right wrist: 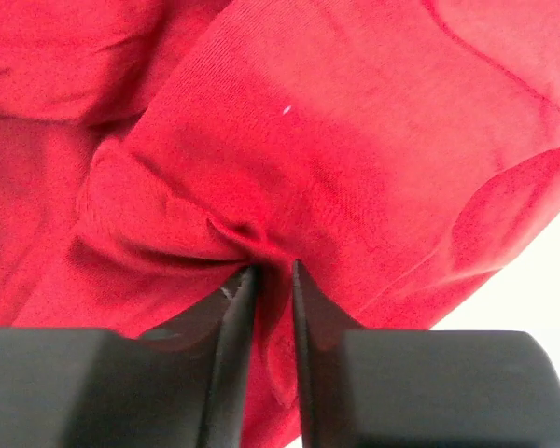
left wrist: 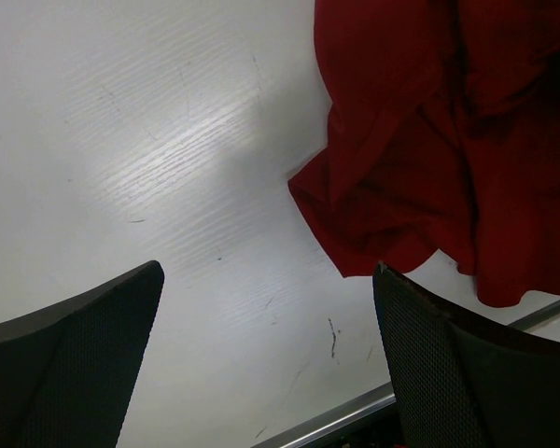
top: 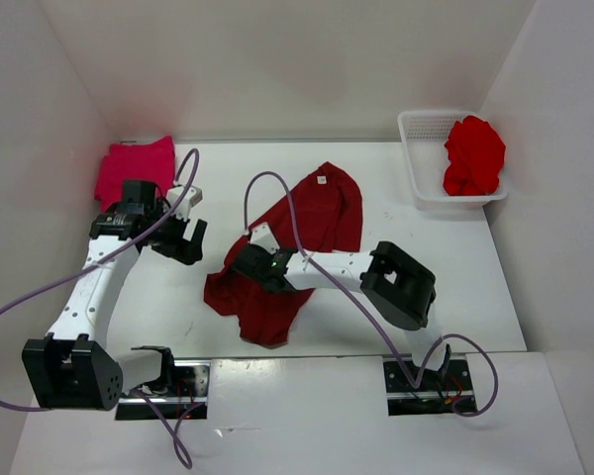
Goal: Fold and stack the t-shirts
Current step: Flatten out the tshirt
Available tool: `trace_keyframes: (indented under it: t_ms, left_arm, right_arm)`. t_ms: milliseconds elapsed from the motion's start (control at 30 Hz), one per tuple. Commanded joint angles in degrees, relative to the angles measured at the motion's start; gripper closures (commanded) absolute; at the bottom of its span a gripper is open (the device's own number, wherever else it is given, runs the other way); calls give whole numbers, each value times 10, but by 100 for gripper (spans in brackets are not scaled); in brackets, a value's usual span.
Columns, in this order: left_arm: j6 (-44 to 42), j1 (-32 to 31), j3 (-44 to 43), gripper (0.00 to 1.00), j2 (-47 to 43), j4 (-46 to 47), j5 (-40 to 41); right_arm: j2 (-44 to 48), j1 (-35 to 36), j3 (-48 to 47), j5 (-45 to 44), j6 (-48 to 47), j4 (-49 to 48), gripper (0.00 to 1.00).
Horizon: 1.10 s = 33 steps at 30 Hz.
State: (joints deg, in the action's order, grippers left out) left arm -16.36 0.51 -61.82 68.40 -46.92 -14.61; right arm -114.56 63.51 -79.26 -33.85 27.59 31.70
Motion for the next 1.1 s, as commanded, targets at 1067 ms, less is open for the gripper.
trace_keyframes:
  t_ms: [1067]
  left_arm:
    - [-62,-223,35,1,201,57,18]
  right_arm:
    - [341,-329,-43,-56,26,114,100]
